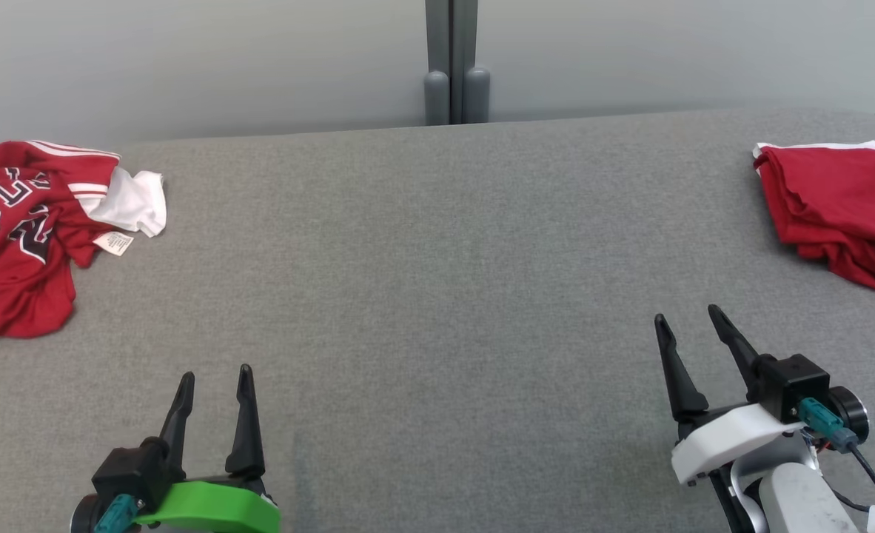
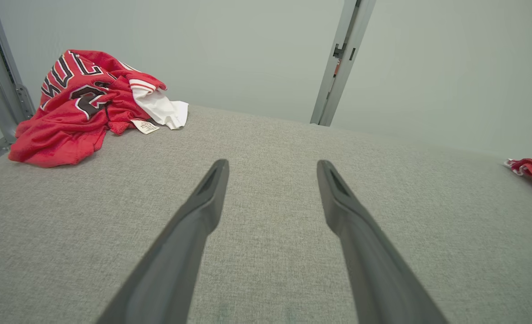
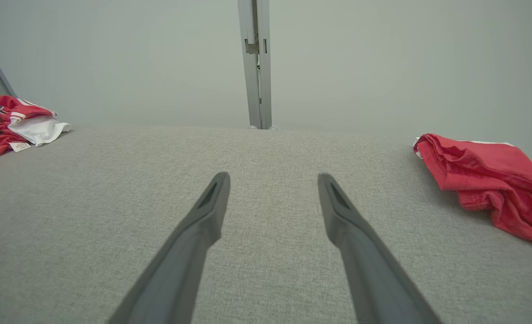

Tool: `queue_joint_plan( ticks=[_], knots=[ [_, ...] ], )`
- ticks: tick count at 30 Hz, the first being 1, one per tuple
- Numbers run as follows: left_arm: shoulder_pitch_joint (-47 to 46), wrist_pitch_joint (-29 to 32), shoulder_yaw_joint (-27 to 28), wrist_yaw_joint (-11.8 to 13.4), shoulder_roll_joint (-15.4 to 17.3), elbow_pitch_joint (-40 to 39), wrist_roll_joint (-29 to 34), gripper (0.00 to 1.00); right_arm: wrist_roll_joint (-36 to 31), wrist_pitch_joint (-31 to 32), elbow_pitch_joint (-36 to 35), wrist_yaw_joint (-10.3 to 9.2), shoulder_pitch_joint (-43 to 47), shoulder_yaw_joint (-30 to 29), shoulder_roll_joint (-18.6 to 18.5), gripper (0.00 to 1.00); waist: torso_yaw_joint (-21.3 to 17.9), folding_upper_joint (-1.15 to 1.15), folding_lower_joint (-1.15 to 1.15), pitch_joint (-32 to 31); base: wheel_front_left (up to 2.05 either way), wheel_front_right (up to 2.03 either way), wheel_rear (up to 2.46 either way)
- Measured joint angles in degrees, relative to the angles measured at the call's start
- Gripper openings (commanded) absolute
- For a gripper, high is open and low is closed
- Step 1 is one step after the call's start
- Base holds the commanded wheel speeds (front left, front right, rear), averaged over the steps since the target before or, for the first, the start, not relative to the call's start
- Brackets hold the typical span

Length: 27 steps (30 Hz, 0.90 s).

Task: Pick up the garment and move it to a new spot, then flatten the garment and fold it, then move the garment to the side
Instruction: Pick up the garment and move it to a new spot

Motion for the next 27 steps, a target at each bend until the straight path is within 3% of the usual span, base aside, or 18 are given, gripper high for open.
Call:
queue_joint_plan(
  ticks=[16,27],
  knots=[
    [0.33,0.00,-1.03,0.27,-0.05,-0.24,-0.49,1.00,1.32,0.00,-0.34,0.00,1.38,-0.12,0.00,1.00,-0.08,0.00,0.00,-0.64,0.00,0.00,0.00],
    [-0.11,0.00,-1.25,0.88,-0.12,-0.41,-0.49,1.00,1.30,0.00,-0.93,0.00,1.80,-0.46,0.00,1.00,6.44,0.00,0.00,-0.42,0.00,0.00,0.00]
  ],
)
